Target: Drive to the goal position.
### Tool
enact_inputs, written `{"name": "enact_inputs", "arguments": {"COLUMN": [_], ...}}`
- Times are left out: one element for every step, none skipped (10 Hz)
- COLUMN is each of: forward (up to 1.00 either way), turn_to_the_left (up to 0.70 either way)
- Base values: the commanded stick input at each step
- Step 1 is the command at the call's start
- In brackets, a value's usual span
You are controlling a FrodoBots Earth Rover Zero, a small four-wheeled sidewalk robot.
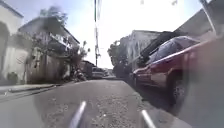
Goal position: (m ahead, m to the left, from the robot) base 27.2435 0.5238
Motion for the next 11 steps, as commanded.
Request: {"name": "enact_inputs", "arguments": {"forward": [0.85, 0.85, 0.85, 0.85, 0.85, 0.85, 0.85, 0.85, 0.85, 0.85, 0.85], "turn_to_the_left": [0.0, 0.0, 0.0, 0.0, 0.0, 0.0, 0.0, 0.0, 0.0, 0.0, 0.0]}}
